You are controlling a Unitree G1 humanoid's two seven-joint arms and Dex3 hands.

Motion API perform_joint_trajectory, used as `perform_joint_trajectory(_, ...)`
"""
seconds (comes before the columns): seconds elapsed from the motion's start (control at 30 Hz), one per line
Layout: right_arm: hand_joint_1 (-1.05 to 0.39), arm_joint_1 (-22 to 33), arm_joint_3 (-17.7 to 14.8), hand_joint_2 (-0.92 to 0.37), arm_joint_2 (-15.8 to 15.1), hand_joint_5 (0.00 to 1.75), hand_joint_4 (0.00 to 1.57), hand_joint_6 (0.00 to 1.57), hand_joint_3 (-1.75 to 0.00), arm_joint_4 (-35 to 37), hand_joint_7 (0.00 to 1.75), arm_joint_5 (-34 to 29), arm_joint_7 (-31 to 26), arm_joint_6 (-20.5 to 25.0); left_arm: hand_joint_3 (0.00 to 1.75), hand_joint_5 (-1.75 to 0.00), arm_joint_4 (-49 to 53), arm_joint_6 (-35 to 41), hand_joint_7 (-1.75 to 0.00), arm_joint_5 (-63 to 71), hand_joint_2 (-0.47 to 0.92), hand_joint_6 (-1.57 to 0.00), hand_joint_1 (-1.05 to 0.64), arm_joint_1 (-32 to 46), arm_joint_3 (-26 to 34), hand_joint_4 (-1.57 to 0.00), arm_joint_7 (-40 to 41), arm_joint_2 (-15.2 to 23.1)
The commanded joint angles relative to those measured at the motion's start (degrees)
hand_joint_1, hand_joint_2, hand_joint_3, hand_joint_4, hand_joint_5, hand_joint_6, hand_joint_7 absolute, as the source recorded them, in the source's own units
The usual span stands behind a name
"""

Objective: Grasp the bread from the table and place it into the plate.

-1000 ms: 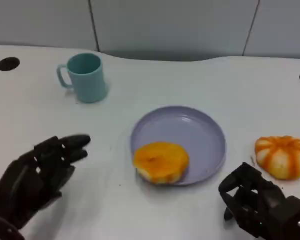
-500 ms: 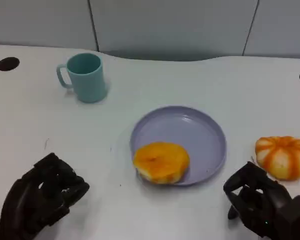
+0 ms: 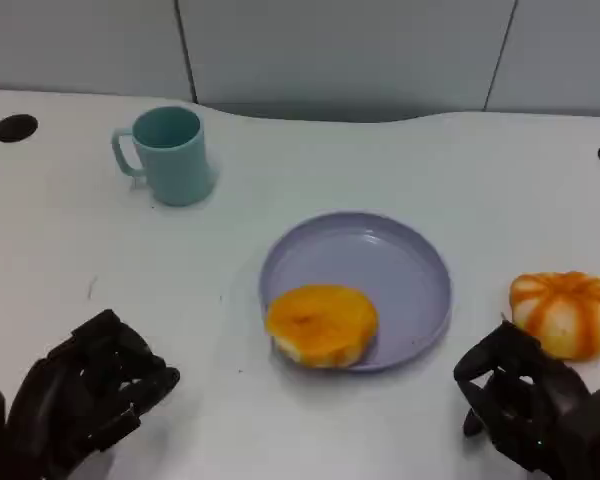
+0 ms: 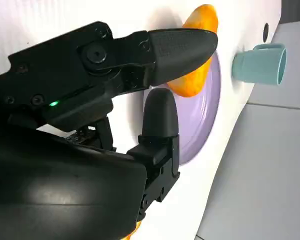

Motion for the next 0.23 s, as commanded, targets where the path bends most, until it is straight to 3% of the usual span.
perform_joint_trajectory(0.03, -0.27, -0.66, -0.63, -0.92, -0.22, 1.75, 0.62, 0.39, -0.33, 0.49, 1.75, 0.74, 0.0, 0.69, 0.11, -1.75, 1.79, -1.17, -1.75, -0.66, 0.91, -0.53, -0.1, -1.06, 1.12, -0.71, -1.71, 0.82)
perform_joint_trajectory(0.23, -0.27, -0.21, -0.31, -0.92, -0.26, 1.75, 0.62, 0.39, -0.33, -0.69, 1.75, 0.32, -0.09, 1.01, 0.1, -1.75, 0.36, 0.09, -1.75, -0.89, 0.91, -0.52, -0.11, -0.37, 1.28, -0.68, -1.66, 0.96)
